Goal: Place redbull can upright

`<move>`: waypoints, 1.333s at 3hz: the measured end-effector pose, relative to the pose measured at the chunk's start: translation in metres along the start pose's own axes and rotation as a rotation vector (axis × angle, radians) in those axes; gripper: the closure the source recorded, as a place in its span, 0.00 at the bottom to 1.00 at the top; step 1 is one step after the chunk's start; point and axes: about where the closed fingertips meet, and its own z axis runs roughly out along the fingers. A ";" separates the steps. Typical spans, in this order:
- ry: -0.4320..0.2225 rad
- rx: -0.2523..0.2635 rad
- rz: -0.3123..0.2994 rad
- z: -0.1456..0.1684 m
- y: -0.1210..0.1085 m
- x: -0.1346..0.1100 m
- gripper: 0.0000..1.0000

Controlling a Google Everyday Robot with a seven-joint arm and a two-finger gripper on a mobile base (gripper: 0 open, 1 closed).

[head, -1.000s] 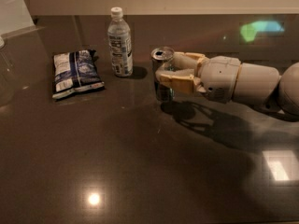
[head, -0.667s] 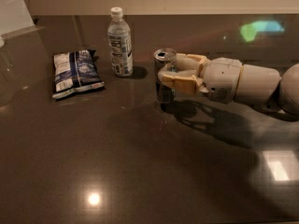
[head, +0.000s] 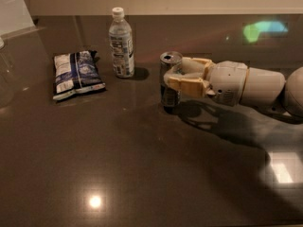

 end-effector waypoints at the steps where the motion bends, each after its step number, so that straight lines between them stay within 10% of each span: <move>1: -0.002 -0.001 0.017 -0.002 -0.002 0.004 0.35; 3: -0.001 -0.006 0.032 -0.001 -0.001 0.008 0.00; 4: -0.001 -0.006 0.032 -0.001 -0.001 0.008 0.00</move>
Offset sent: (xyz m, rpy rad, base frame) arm 0.0026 -0.0105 -0.0132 0.0237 0.0459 -0.0095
